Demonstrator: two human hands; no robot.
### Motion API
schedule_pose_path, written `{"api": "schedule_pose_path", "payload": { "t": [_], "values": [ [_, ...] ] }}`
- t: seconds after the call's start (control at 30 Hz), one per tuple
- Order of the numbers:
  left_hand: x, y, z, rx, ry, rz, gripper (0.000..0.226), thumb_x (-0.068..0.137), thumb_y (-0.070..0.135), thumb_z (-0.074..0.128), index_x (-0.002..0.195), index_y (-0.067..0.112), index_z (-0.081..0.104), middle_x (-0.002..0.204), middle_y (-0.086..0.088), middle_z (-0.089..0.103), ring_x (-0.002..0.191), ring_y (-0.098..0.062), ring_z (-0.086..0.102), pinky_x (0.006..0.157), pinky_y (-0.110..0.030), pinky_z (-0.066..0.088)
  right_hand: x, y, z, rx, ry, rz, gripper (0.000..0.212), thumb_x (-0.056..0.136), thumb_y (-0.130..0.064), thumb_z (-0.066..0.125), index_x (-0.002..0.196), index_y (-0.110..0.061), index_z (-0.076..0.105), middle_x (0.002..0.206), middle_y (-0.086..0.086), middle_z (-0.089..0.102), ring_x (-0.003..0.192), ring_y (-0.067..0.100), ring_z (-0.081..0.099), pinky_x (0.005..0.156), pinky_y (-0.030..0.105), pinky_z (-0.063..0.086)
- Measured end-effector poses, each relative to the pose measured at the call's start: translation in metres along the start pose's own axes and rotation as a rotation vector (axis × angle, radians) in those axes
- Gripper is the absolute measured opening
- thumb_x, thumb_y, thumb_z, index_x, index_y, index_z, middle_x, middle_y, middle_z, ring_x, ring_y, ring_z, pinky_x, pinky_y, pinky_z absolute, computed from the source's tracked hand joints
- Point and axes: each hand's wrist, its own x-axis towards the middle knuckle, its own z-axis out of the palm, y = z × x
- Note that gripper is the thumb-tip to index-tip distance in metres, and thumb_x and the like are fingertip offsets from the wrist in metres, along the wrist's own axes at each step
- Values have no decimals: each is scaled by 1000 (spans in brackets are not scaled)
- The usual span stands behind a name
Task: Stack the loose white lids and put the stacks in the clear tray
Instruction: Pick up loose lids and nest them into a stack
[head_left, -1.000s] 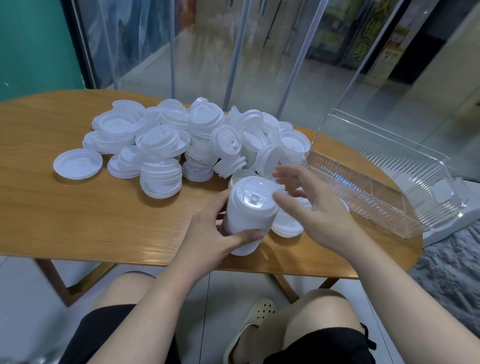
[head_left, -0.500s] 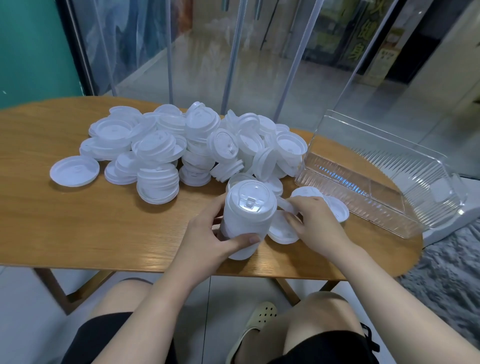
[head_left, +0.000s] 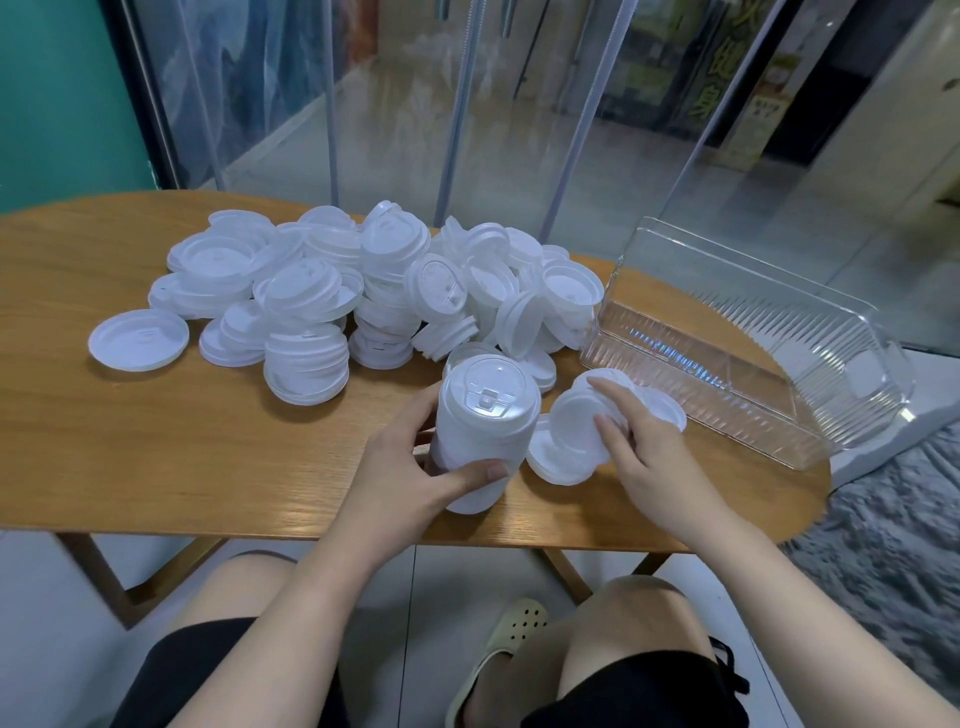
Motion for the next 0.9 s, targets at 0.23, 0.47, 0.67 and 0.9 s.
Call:
{"api": "schedule_pose_path", "payload": {
  "t": [0.23,0.47,0.67,0.9],
  "values": [
    [-1,-1,2,17,18,25,77,60,50,87,129,57,54,124,31,64,116,7,58,83,-5,47,-5,-1,3,-57,17,0,48,110,-26,42,155,-40,39,125,-21,62,108,-6,53,90,14,37],
    [-1,-8,4,62,49,81,90,62,50,95,140,49,51,133,28,62,126,2,56,96,-16,49,-4,1,0,-166,-64,-6,66,96,-57,58,156,-42,34,113,-17,48,98,1,54,84,26,43],
    [0,-11,4,45,60,99,90,64,55,85,146,44,50,136,25,61,128,-2,56,101,-28,50,-4,1,-7,-293,-117,-11,90,84,-55,77,159,-33,32,143,-15,49,134,10,45,102,26,40],
    [0,-5,5,4,61,80,78,66,45,93,135,47,56,125,29,65,119,1,60,86,-7,47,0,-17,-12,-102,55,36,66,75,-63,79,128,-39,49,113,-25,62,102,0,60,79,21,46]
  ]
}}
